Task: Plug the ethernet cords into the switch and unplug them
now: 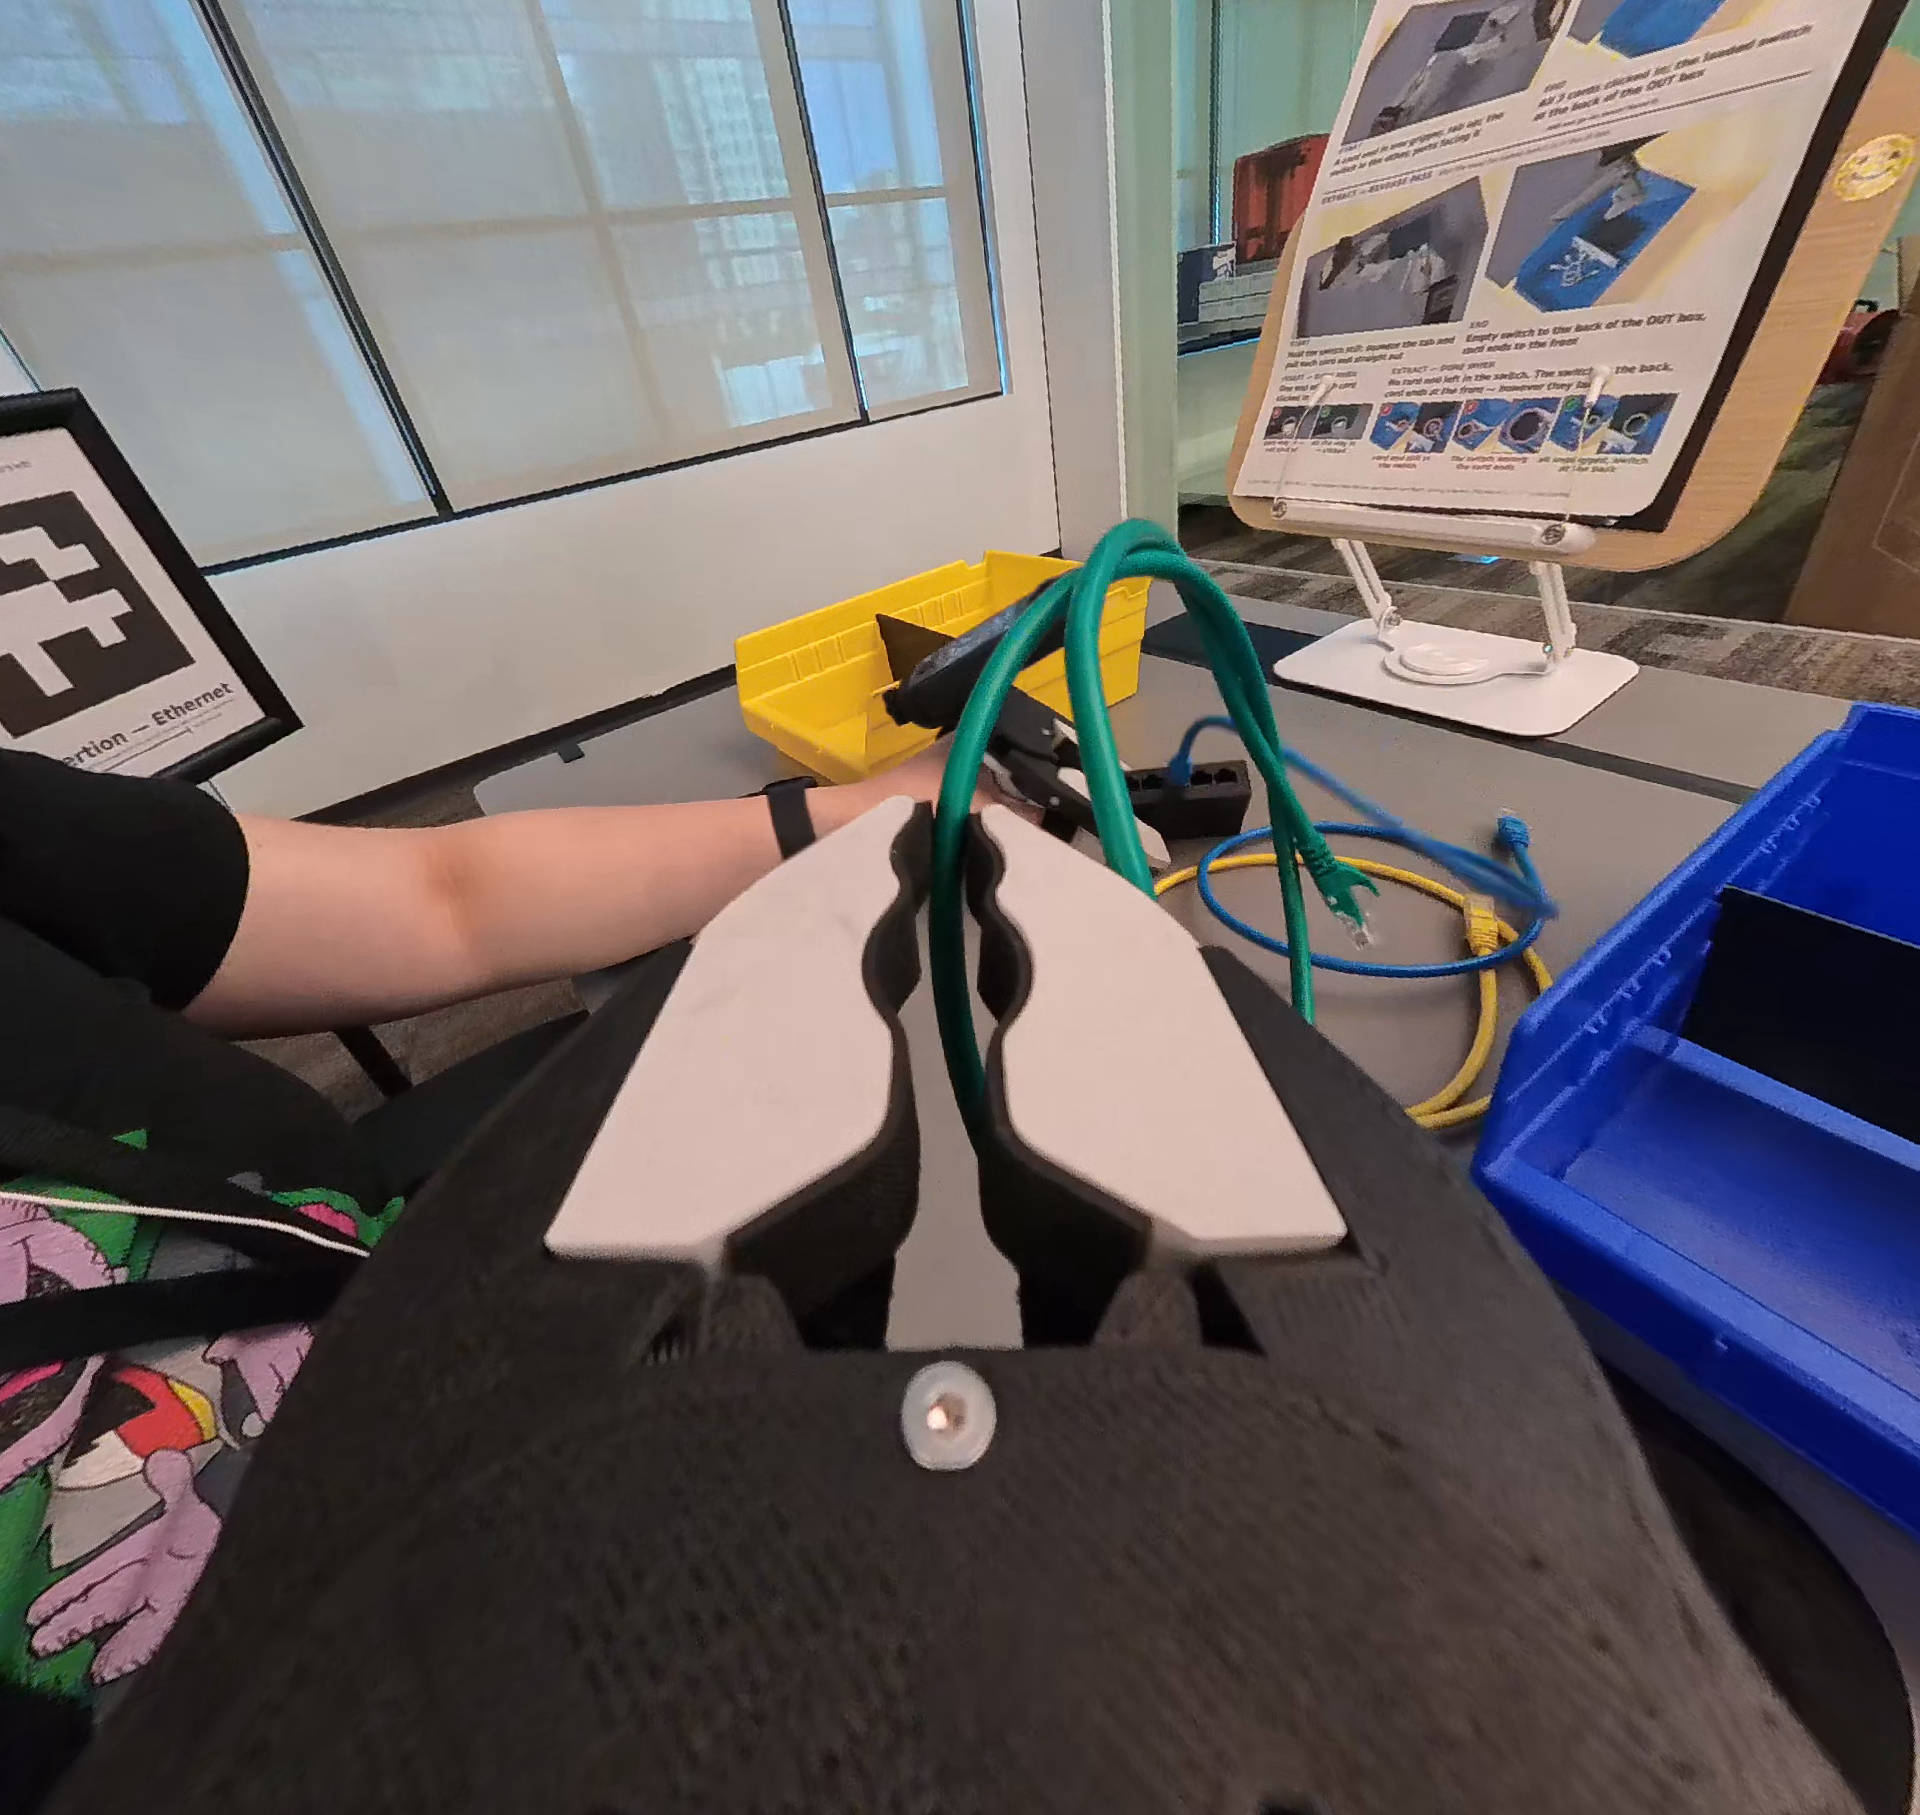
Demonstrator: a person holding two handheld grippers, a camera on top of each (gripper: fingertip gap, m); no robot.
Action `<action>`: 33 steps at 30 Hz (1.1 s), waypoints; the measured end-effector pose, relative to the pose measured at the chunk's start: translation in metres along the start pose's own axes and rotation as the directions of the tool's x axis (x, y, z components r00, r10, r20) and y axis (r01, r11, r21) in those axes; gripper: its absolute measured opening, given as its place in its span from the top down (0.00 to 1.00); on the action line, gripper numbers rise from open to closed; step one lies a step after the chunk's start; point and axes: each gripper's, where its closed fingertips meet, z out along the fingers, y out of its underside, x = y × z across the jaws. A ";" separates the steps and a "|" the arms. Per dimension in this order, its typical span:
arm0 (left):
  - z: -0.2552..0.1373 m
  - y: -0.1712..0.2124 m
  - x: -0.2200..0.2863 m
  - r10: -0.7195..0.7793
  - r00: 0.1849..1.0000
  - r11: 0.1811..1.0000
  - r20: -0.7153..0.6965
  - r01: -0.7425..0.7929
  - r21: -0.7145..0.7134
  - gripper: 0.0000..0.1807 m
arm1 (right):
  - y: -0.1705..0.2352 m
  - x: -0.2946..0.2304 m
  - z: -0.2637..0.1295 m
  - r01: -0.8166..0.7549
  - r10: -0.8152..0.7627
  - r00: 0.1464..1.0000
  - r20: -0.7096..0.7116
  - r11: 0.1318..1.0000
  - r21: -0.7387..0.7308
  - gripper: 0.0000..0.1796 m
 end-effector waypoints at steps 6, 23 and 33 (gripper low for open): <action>-0.007 0.002 0.004 0.000 1.000 1.000 -0.001 0.000 0.019 0.66 | -0.001 0.001 0.005 -0.015 0.015 1.000 0.018 1.000 0.003 0.97; -0.091 -0.004 0.048 -0.126 0.984 0.959 -0.125 0.153 0.237 0.67 | 0.002 -0.013 0.012 -0.069 0.069 0.992 0.103 0.998 -0.004 0.97; -0.152 0.001 0.107 -0.023 0.898 0.892 -0.440 0.217 0.397 0.75 | -0.027 -0.046 0.018 -0.222 0.193 0.907 0.375 0.975 0.034 0.97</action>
